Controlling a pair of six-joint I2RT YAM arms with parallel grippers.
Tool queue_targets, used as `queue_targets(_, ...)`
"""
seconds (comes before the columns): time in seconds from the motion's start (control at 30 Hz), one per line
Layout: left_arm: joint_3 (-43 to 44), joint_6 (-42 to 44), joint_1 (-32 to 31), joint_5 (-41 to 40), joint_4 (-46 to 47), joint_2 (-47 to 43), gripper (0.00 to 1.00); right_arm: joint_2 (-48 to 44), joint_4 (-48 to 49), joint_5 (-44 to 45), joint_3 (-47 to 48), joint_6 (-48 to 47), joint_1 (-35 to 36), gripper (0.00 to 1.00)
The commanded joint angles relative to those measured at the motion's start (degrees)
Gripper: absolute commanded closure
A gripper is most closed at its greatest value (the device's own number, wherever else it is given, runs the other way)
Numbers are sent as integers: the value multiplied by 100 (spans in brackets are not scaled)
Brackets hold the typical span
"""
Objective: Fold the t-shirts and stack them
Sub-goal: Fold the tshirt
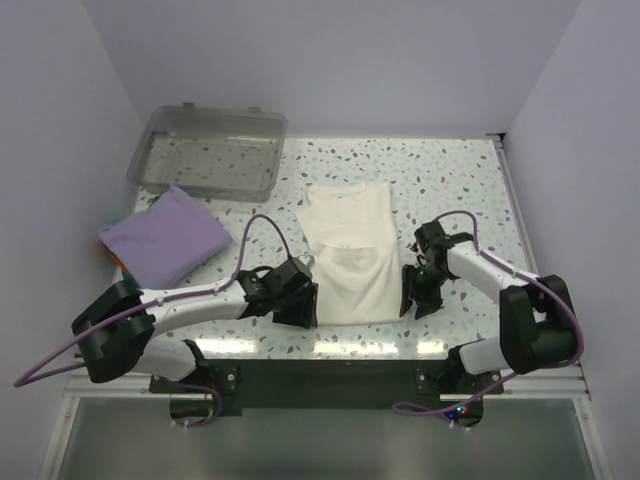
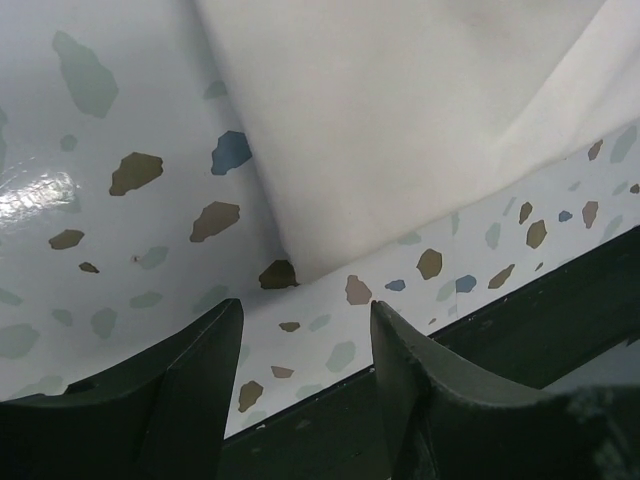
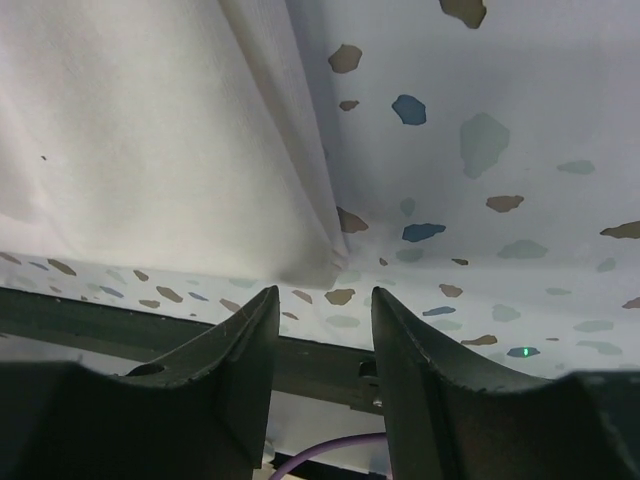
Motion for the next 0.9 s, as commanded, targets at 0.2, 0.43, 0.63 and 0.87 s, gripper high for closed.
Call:
queue_targets(0.2,43,-3,44,332,422,509,45,340,319,-28,-79,171,165,58)
queue_targets(0.43,96,85,62,314,518,642,51,525,513,-1,-185,180,218,62)
queue_targets(0.63,114,111,97,261,606,791,61,533,496,69,-150,180,227,65)
queue_targets(0.87,123,164,115,235,703,949,78,568,461,-1,-106,119,236,87)
